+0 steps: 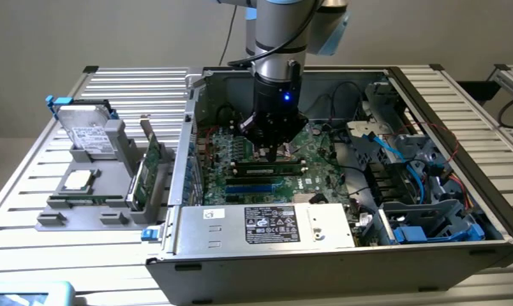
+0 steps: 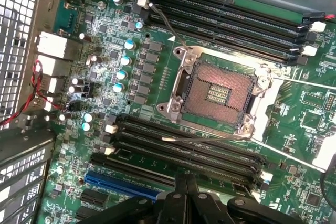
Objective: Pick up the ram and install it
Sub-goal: 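Press down the ram until it locks into place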
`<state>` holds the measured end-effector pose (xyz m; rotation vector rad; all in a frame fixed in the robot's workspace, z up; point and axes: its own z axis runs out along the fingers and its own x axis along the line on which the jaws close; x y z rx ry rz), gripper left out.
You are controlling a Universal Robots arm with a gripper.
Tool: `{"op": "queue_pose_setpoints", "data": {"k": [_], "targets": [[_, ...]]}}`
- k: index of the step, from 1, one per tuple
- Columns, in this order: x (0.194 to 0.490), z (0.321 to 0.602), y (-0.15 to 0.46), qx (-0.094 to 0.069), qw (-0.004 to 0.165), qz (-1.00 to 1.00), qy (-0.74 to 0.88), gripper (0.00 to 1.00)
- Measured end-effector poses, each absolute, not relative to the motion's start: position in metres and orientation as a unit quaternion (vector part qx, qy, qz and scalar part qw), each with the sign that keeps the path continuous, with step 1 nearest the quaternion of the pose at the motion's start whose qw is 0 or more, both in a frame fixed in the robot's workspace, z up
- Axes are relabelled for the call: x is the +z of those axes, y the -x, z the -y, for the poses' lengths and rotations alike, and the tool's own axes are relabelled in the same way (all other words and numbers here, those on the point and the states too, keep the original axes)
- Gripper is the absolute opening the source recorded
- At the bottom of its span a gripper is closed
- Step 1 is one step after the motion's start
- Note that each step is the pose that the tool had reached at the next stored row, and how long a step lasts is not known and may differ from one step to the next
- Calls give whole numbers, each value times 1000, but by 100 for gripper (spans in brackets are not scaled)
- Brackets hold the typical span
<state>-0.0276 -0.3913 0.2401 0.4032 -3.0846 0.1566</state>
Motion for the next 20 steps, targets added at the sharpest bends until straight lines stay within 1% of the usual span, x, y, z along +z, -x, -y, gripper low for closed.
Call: {"op": "queue_pose_setpoints", "data": {"k": [20], "targets": [[241,393,27,54,12,994,-96,11]]}}
